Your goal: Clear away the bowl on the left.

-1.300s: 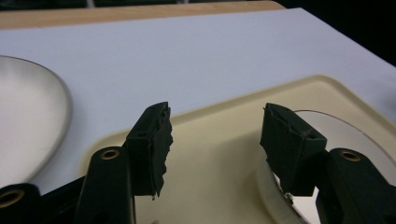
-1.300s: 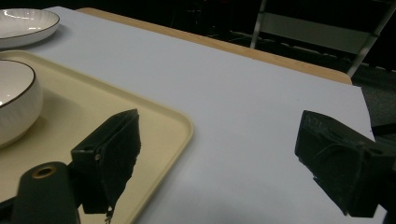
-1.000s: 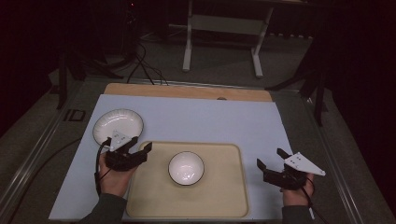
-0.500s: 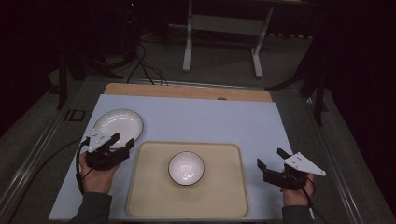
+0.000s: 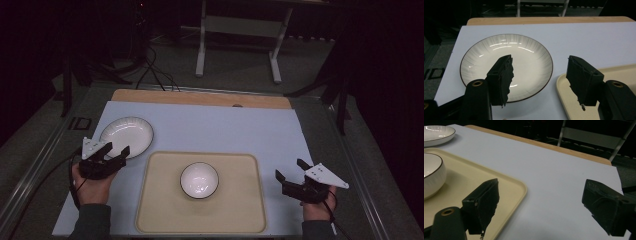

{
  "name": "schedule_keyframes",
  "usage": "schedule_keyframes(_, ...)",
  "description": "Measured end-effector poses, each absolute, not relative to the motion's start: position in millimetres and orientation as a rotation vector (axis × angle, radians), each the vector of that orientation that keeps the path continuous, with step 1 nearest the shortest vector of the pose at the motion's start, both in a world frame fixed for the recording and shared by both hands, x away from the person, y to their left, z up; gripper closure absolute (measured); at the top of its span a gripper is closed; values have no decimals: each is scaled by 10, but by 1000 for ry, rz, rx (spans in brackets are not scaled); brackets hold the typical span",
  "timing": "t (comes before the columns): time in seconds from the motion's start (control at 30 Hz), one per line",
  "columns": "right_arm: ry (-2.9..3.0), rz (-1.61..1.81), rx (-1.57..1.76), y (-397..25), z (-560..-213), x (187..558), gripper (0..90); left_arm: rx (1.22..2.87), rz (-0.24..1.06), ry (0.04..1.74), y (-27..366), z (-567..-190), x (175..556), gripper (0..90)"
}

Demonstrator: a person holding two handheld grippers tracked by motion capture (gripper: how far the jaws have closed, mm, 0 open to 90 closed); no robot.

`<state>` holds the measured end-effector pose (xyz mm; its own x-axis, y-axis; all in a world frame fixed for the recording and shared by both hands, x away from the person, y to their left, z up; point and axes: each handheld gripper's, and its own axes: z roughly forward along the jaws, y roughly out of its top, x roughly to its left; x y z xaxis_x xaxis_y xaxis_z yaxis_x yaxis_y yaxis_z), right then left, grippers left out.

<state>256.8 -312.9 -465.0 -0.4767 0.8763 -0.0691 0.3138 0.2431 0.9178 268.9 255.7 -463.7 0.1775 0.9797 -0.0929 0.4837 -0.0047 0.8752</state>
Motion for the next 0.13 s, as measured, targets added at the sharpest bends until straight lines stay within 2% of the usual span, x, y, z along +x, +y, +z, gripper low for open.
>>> schedule_keyframes(0.13, 1921, 1214, 1084, -3130, -4649, 2569, 138, 1604, 754, 1460, 2581, -4649, 2710, 368)
